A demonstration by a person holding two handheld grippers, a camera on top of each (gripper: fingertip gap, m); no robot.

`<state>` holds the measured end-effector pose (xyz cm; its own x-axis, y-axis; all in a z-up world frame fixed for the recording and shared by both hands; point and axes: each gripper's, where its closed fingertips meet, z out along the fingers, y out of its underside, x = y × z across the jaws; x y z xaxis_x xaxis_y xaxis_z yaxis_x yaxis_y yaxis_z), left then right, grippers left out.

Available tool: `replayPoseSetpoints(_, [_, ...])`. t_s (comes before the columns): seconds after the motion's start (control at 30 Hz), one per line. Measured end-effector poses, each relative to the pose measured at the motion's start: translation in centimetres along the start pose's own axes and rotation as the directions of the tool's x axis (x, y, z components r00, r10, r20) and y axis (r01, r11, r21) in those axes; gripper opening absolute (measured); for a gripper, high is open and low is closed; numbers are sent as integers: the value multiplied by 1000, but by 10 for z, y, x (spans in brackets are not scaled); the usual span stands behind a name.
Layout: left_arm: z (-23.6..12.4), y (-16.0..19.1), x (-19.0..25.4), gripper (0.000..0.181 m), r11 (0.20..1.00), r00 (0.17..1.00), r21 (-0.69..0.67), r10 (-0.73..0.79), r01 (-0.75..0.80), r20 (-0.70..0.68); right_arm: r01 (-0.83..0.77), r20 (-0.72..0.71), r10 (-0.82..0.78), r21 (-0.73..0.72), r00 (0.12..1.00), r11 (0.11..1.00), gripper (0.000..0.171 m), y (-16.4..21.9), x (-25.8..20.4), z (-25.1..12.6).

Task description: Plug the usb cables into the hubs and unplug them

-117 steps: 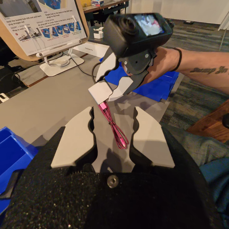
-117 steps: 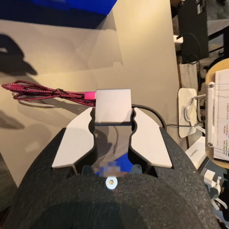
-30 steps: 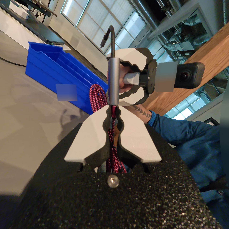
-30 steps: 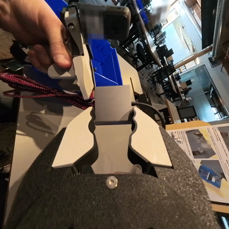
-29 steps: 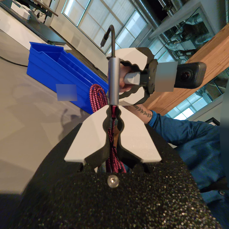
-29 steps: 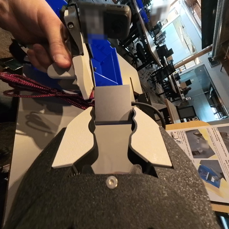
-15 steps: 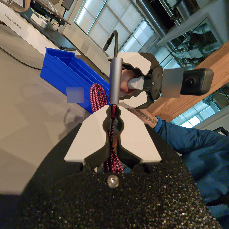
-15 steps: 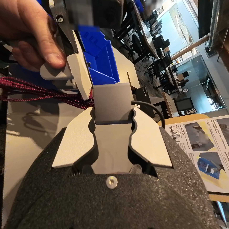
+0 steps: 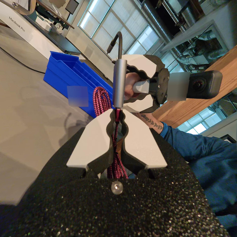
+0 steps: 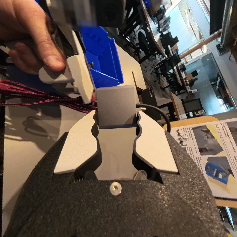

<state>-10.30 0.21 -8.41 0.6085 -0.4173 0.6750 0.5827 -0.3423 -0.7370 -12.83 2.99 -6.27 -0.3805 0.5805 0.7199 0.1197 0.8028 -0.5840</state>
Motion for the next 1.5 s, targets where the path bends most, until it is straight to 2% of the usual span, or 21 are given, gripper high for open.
replayPoseSetpoints(0.07, [8, 18, 4, 7, 997, 1000, -79, 2, -4, -28, -37, -119, 32, -41, 992, 998, 55, 12, 33, -7])
replayPoseSetpoints(0.13, [22, 29, 2, 7, 995, 1000, -100, -7, 5, -20, -157, -84, 161, 54, 983, 986, 55, 8, 58, -24])
replayPoseSetpoints(0.27, [34, 34, -2, 7, 991, 1000, -131, 15, -14, 6, -117, -114, 116, -2, 987, 993, 55, 18, 74, -39])
replayPoseSetpoints(0.43, [33, 30, -3, 7, 992, 998, -123, 47, -41, 48, -122, -118, 119, -17, 986, 992, 55, 27, 71, -38])
replayPoseSetpoints(0.6, [33, 29, -10, 7, 979, 971, -157, 156, -128, 179, -117, -100, 113, -39, 989, 992, 55, 25, 63, -32])
replayPoseSetpoints(0.77, [27, 40, -43, 7, 932, 874, -303, 307, -198, 375, -121, -90, 116, -52, 989, 991, 55, 25, 59, -30])
replayPoseSetpoints(0.97, [25, 62, -80, 7, 853, 769, -503, 413, -138, 488, -146, -53, 141, -112, 989, 983, 56, 43, 48, -19])
replayPoseSetpoints(1.23, [31, 108, -133, 7, 819, 778, -572, 335, 38, 531, -163, -30, 160, -133, 987, 978, 56, 55, 38, -18])
replayPoseSetpoints(1.37, [34, 107, -134, 7, 843, 803, -536, 291, 42, 520, -179, -16, 179, -148, 984, 973, 56, 62, 33, -18])
replayPoseSetpoints(1.4, [34, 105, -133, 9, 848, 806, -529, 288, 36, 517, -181, -12, 182, -153, 983, 972, 56, 63, 31, -18])
replayPoseSetpoints(1.5, [39, 95, -126, 48, 884, 829, -466, 242, 25, 504, -200, 5, 203, -164, 979, 966, 56, 67, 29, -13])
